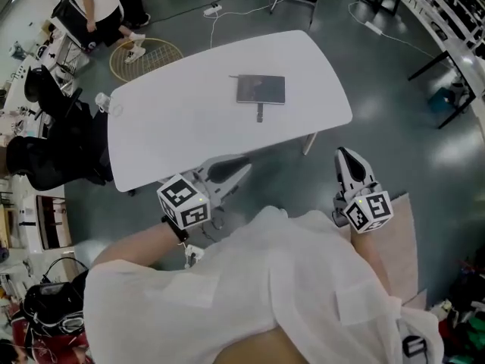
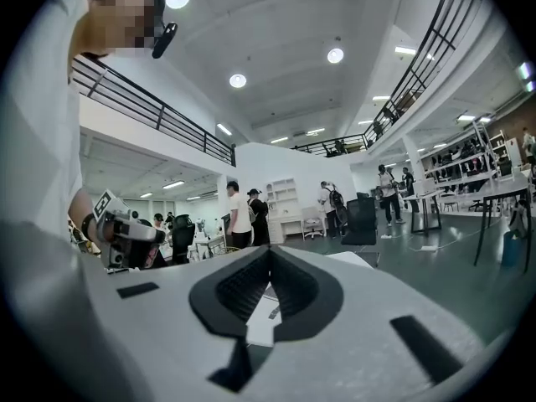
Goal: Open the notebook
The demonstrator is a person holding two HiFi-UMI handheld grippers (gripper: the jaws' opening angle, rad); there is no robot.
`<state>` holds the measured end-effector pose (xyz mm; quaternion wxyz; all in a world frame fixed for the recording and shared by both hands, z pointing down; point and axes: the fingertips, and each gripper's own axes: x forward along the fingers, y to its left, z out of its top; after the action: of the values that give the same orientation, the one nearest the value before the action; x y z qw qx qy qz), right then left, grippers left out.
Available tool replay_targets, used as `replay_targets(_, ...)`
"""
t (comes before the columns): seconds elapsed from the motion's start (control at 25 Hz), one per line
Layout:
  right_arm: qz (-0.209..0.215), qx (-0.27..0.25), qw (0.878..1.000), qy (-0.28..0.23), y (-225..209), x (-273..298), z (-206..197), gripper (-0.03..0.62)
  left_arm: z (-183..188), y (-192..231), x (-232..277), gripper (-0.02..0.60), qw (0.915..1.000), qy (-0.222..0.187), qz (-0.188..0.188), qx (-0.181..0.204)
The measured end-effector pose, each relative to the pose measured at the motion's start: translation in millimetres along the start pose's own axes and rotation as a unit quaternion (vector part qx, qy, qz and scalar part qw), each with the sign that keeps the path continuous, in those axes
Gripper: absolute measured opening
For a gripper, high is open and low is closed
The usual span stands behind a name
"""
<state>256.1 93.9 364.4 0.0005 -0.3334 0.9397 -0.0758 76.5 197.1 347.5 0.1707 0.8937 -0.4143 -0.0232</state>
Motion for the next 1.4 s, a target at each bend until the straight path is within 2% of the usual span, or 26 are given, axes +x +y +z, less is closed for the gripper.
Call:
replay_targets(0.12, 0.009, 0.007, 1.000, 0.001, -48, -13, -9, 0.005, -19, -15, 46, 0.037, 0.9993, 0.035, -0.012, 0.012)
replay_targets(0.24, 0.012, 0.017, 1.000, 0.006, -69, 7, -1, 0.005, -3, 2, 71, 0.037, 0.9991, 0.028, -0.010, 0.031)
replay_targets(0.4, 0.015, 0.011, 1.000, 0.010, -54, 66, 17, 0.005, 24, 54, 79, 0.037, 0.9978, -0.004, -0.013, 0.065)
replay_targets(0.56, 0.018, 0.004, 1.000, 0.017, -35, 138, 23, 0.005, 24, 131, 80, 0.037, 0.9960, -0.017, 0.004, 0.088)
replay_targets(0.76, 0.002, 0.009, 1.000, 0.016, -56, 189, 26, 0.005, 16, 185, 112, 0.037, 0.9885, -0.011, 0.017, 0.150)
replay_targets(0.92, -0.014, 0.010, 1.000, 0.011, -65, 237, 25, 0.011, 13, 233, 124, 0.037, 0.9834, 0.022, 0.002, 0.180)
replay_targets(1.04, -0.030, 0.010, 0.999, 0.009, -82, 247, 25, 0.014, 4, 253, 138, 0.037, 0.9743, 0.074, -0.012, 0.213)
replay_targets(1.2, -0.054, 0.012, 0.998, 0.006, -100, 263, 20, 0.017, -8, 295, 148, 0.041, 0.9603, 0.130, -0.007, 0.247)
replay_targets(1.4, -0.063, 0.007, 0.998, 0.009, -106, 284, 10, 0.018, -21, 338, 158, 0.078, 0.9358, 0.191, -0.016, 0.296)
